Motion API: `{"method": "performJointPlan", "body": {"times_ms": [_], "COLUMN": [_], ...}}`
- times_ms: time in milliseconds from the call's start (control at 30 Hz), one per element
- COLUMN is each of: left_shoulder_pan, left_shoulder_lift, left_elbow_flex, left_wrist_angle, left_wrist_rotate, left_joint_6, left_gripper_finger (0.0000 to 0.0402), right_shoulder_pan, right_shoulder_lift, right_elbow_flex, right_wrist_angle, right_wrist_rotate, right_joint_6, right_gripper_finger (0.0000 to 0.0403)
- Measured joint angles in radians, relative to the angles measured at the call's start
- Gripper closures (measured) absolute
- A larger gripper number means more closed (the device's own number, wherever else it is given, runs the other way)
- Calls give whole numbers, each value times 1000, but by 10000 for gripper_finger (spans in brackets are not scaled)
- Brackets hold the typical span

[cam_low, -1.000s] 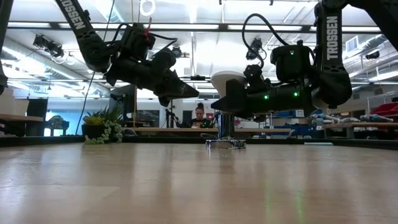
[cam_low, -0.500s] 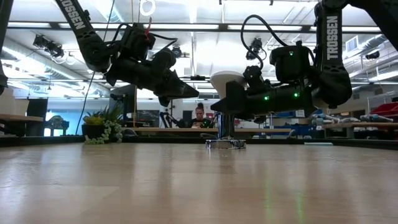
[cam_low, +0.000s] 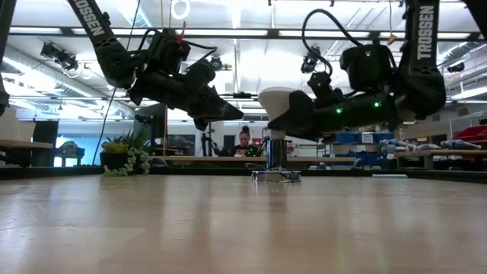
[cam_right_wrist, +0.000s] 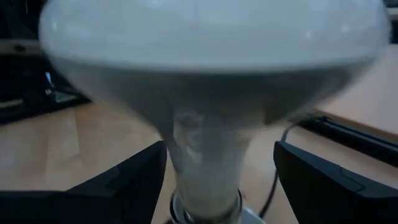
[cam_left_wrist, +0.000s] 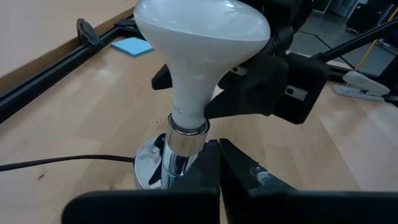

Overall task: Screw lightbulb
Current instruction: Insert the white lightbulb into the desk lamp

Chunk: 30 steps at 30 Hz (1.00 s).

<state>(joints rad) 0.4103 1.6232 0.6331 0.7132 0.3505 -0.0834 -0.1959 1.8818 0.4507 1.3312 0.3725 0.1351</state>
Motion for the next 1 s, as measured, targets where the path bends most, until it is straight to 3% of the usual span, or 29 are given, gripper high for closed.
{"method": "performJointPlan", "body": {"times_ms": [1000], "left_shoulder_pan": [0], "left_shoulder_lift": [0], "left_elbow_flex": [0], "left_wrist_angle": [-1], "left_wrist_rotate": [0], "left_joint_6": [0], "left_gripper_finger": [401], "right_shoulder_pan": [91], "right_shoulder_lift": [-360], "right_elbow_flex": [-16], "right_wrist_angle": [-593], "right_wrist_rotate": [31], "right_joint_6": [-14], "right_gripper_finger": [101]}}
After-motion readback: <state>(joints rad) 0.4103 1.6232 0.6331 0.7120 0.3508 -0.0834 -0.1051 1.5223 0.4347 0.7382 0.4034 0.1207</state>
